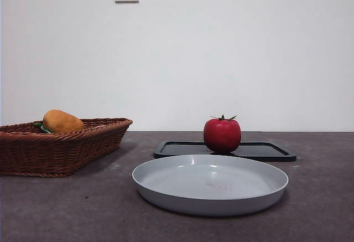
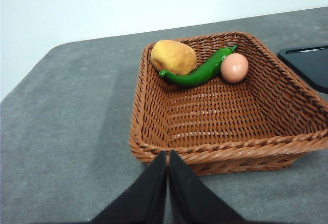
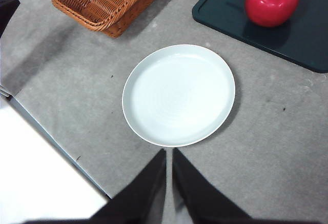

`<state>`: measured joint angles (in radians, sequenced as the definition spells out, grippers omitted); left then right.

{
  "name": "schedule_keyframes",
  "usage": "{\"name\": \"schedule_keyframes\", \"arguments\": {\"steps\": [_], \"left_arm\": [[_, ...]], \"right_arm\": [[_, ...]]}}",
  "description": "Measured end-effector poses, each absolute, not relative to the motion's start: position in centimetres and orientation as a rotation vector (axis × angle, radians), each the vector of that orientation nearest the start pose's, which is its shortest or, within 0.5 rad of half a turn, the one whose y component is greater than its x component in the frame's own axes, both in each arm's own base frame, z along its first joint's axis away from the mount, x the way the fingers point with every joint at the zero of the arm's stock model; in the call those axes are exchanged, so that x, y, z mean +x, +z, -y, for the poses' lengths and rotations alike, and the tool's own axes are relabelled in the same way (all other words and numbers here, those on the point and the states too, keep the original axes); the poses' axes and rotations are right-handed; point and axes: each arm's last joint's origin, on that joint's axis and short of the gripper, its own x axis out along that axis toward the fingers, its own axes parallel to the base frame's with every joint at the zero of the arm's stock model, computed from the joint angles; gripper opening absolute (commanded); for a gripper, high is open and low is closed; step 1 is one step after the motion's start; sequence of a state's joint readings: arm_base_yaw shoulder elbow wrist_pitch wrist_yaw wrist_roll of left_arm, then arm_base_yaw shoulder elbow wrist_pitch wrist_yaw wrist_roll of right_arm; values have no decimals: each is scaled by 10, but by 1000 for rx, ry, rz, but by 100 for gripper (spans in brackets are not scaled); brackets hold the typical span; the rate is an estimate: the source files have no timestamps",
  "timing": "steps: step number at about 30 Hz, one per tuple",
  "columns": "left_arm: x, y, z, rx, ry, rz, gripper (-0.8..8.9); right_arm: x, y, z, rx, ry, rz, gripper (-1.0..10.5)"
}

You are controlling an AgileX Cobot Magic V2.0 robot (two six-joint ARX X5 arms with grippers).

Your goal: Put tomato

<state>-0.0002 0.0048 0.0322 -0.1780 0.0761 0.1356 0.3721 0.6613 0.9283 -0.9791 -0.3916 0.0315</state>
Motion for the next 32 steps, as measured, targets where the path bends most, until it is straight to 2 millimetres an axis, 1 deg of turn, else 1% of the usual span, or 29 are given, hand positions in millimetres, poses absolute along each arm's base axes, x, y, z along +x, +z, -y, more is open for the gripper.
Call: {"name": "schedule_keyframes", "arguments": {"steps": [24,27,30,32], "left_arm": [[95,157,2,122,-85,-145,7],[95,157,2,122,-85,-145,7],[95,157,2,122,-86,-145,7],[95,157,2,122,-85,-145,7]], "right_arm": [[93,327,-48,25,718,-732,9],[95,330,-45,-9,671,-665,9],[99,332,-40,-8,620,-533,9],[99,329,-33,2,564,-444,9]]}}
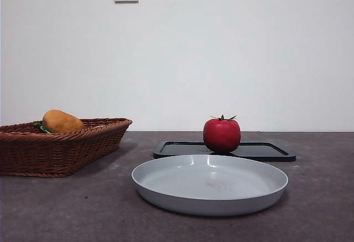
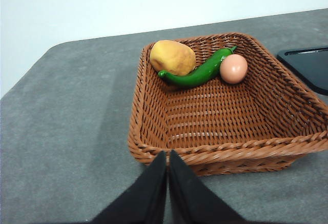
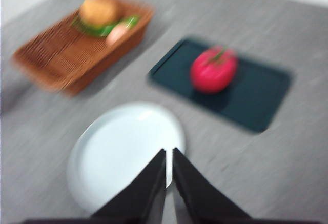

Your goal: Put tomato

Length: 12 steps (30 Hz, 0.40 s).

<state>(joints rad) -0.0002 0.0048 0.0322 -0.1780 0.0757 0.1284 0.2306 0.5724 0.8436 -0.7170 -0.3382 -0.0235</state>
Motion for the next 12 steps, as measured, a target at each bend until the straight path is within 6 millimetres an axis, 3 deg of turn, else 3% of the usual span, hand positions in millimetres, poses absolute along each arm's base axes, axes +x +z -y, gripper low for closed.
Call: {"name": "schedule_keyframes", "arguments": {"steps": [4,12], "left_arm": [[95,157,2,122,-86,-145,7],[95,157,2,122,-85,-145,7]], "right_arm": [[97,307,-21,10,453,-316,9],[97,244,-7,-17,264,-71,9]]}}
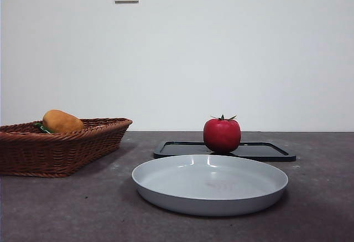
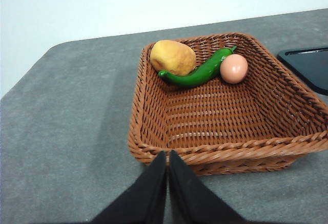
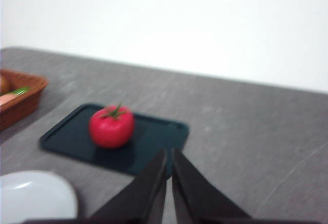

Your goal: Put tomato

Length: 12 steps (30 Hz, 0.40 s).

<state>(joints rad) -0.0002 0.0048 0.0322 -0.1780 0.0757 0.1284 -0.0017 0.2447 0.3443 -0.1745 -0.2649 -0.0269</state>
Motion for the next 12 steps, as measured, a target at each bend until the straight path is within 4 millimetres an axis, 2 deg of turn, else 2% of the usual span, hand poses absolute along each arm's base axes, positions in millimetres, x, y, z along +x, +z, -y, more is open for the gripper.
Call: {"name": "schedule_keyframes", "arguments": {"steps": [5,12], "left_arm": [[95,157,2,122,-85,-145,7],[95,157,2,122,-85,-145,7]], "right_arm": [[95,216,-5,-25,171,12,9],[95,186,-3,-2,92,-3,9]]}}
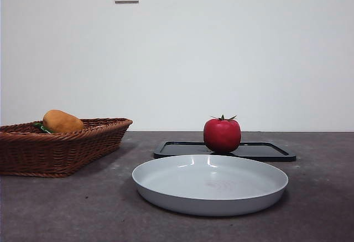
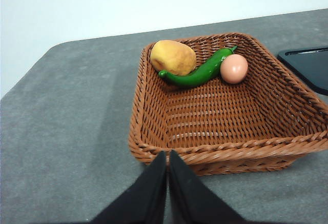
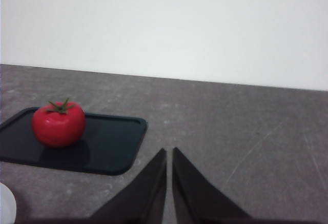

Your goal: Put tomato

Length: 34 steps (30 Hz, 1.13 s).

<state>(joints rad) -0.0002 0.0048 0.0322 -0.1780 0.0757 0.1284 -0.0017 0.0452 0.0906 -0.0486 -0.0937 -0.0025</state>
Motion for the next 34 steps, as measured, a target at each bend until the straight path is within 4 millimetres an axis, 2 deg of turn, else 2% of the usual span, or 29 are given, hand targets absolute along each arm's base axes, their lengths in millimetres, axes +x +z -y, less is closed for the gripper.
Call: {"name": "schedule_keyframes", "arguments": {"steps": [10,17,34], "left_arm": [[95,157,2,122,-85,-145,7],[95,157,2,122,-85,-145,7],[95,157,2,122,-85,-145,7]], "right_arm": [[96,169,-2,10,76,-28,9],[96,152,-2,16,75,-157,9],[96,153,-2,36,71,-154,9]]}}
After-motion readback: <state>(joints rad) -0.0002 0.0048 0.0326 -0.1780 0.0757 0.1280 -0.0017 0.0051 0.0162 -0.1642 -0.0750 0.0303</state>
